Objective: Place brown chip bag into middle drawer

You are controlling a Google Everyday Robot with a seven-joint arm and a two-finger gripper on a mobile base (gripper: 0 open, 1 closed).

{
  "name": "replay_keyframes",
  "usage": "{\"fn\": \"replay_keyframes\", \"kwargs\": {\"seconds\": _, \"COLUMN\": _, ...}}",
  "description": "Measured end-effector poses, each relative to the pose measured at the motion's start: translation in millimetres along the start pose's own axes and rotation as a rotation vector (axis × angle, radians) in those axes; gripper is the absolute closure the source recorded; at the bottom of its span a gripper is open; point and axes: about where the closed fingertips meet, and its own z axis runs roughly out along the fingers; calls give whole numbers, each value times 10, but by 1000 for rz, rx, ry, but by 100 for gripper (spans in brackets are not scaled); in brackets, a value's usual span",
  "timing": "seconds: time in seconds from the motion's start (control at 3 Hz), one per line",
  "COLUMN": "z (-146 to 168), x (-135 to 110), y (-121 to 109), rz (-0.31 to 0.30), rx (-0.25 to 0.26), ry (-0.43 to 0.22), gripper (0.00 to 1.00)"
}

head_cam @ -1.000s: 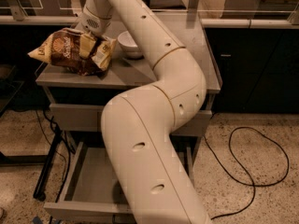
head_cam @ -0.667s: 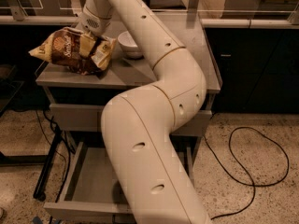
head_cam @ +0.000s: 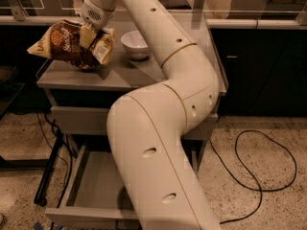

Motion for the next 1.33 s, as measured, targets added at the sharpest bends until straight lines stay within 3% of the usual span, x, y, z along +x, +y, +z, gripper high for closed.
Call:
{"fn": "replay_keyframes", "kwargs": {"seconds": 0.33, "z": -406, "x": -71, "y": 139, "rz": -19, "rx": 16, "ry": -41, "gripper": 100}}
{"fn": "replay_keyframes", "kwargs": {"seconds": 1.0, "z": -507, "x": -10, "y": 188, "rz": 3, "rx": 33, "ry": -29, "gripper": 100}}
{"fn": "replay_keyframes", "kwargs": {"seconds": 1.33, "z": -763, "x": 77, "y": 430, "rz": 34, "rx": 42, "ry": -28, "gripper": 100}}
